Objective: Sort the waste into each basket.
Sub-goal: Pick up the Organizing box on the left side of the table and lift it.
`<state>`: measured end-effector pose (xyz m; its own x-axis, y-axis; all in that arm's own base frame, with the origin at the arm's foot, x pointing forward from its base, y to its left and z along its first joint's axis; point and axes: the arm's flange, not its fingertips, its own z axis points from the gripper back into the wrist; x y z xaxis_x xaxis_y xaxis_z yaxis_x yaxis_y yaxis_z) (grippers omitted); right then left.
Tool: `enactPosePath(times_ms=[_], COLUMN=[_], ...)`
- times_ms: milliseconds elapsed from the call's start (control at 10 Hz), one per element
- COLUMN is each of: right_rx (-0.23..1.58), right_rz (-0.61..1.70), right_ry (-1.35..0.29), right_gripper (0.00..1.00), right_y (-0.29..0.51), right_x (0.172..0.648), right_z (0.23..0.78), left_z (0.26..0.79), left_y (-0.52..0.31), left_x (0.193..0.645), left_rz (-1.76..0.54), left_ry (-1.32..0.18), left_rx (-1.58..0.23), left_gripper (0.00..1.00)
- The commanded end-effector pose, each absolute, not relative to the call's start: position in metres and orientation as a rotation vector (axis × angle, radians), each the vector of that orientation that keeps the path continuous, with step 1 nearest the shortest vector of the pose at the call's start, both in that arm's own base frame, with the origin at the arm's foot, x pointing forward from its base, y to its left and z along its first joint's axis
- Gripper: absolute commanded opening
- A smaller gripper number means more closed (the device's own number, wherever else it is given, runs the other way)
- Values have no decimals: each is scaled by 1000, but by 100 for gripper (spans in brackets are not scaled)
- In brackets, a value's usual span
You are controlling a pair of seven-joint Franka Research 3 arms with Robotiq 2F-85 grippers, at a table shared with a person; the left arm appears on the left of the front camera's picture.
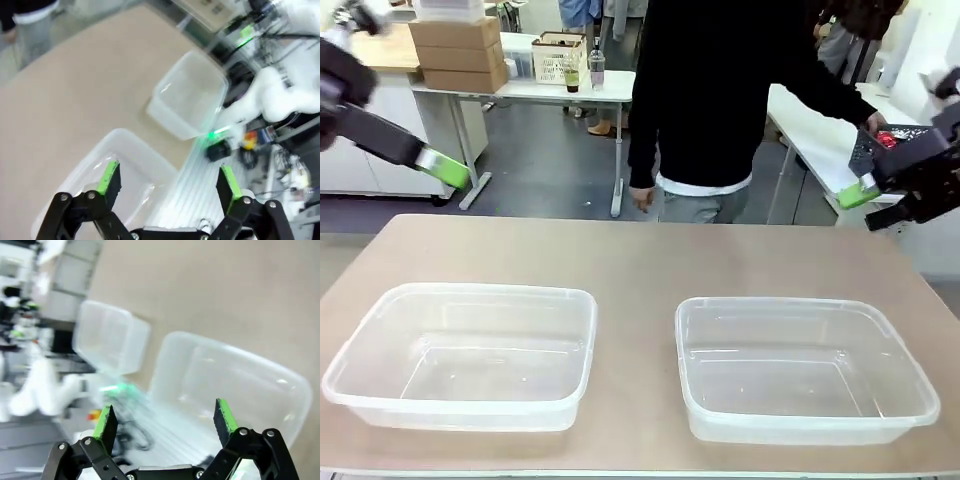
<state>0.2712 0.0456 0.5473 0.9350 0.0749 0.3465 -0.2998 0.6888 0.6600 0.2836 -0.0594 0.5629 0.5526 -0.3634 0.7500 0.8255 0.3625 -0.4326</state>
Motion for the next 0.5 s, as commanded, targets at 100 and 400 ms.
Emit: enactPosePath(times_ms=[100, 400], right_rx=[1269, 1070], right_rz=[-190, 13], right_ry=[-332, -257], right_gripper=[100, 100], right_y=[18, 17], right_x=[275, 281], right_z=[527, 546], left_z=[517, 542], left_y=[-35, -21], left_x=[300, 299], left_rz=[-418, -637], left_ry=[-498, -554], left_rx=[-1361, -1228], left_gripper=[100, 100])
